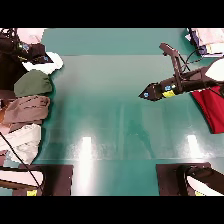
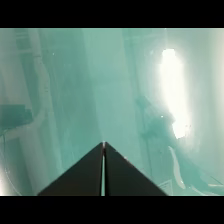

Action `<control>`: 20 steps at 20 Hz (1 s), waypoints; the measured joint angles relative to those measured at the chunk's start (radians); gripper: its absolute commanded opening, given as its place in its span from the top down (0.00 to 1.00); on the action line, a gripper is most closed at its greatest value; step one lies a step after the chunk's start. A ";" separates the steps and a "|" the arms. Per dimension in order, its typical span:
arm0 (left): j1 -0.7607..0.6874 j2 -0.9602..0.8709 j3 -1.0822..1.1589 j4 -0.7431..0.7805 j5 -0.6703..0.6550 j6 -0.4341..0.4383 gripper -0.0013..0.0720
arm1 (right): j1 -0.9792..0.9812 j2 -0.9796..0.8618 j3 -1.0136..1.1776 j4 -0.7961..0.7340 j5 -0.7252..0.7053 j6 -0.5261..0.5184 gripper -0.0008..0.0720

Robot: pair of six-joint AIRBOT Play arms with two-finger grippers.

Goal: Fold the shirts.

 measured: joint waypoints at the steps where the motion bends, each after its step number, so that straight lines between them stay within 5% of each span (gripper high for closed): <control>1: 0.000 0.000 0.000 0.000 0.000 0.000 0.95 | 0.000 0.000 0.000 0.000 0.000 0.000 0.96; 16: 0.000 0.000 0.000 -0.004 0.008 0.000 0.91 | 0.000 0.000 0.000 0.000 0.000 0.000 0.96; 18: 0.000 -0.002 0.000 -0.001 0.044 0.002 0.08 | 0.000 0.000 0.000 0.000 0.000 0.000 0.96; 20: 0.000 -0.003 0.000 0.042 0.122 0.003 0.06 | 0.000 0.000 0.000 0.000 0.000 0.000 0.96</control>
